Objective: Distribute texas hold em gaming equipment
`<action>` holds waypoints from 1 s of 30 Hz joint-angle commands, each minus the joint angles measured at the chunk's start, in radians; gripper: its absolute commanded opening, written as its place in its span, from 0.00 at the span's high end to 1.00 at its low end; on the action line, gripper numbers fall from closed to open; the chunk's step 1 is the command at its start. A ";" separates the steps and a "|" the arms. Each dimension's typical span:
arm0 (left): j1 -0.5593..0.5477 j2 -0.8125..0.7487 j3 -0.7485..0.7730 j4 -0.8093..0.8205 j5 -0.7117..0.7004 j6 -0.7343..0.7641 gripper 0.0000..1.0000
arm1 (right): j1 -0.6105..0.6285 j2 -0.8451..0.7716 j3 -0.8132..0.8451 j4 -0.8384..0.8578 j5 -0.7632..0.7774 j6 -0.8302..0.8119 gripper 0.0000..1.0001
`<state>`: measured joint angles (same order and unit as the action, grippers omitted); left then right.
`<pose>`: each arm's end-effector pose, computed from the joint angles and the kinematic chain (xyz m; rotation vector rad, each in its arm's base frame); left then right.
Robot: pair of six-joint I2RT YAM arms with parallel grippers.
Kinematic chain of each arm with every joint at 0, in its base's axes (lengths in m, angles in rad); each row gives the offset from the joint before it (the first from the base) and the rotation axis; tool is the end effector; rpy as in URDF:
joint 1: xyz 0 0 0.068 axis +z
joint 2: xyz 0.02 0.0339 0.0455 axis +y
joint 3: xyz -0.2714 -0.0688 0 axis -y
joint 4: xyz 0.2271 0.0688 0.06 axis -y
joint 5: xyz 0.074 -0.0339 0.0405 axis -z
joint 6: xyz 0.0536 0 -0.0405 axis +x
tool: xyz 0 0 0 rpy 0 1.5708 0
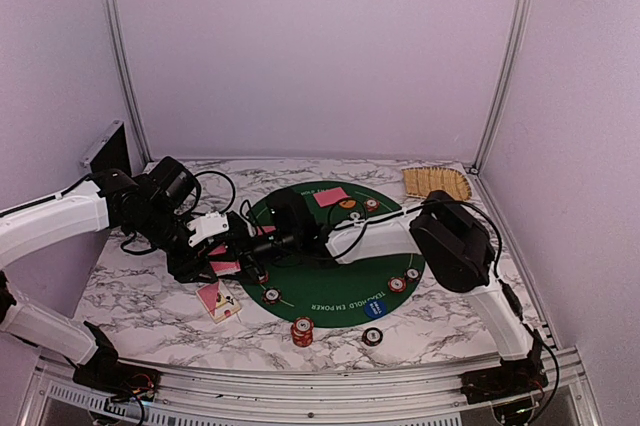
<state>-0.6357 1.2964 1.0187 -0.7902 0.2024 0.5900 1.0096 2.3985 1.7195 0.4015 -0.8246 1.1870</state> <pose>0.1886 -0.1525 0.2593 1.5689 2.1120 -0.2824 0.2543 0.4785 0.1709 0.5405 -2.3064 -1.9598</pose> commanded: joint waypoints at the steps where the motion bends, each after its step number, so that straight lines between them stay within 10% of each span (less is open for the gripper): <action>1: 0.002 -0.010 0.031 -0.001 0.020 -0.001 1.00 | -0.022 -0.023 -0.038 -0.046 0.019 -0.047 0.17; 17: 0.002 -0.014 0.024 -0.001 0.013 -0.001 1.00 | -0.072 -0.150 -0.192 -0.054 0.037 -0.094 0.34; 30: 0.002 -0.009 0.011 0.006 -0.001 0.001 1.00 | -0.083 -0.249 -0.259 -0.046 0.043 -0.093 0.69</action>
<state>-0.6357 1.2968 1.0187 -0.7982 0.1963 0.5903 0.9325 2.1937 1.4738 0.3801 -0.7975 1.0996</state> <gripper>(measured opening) 0.666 0.356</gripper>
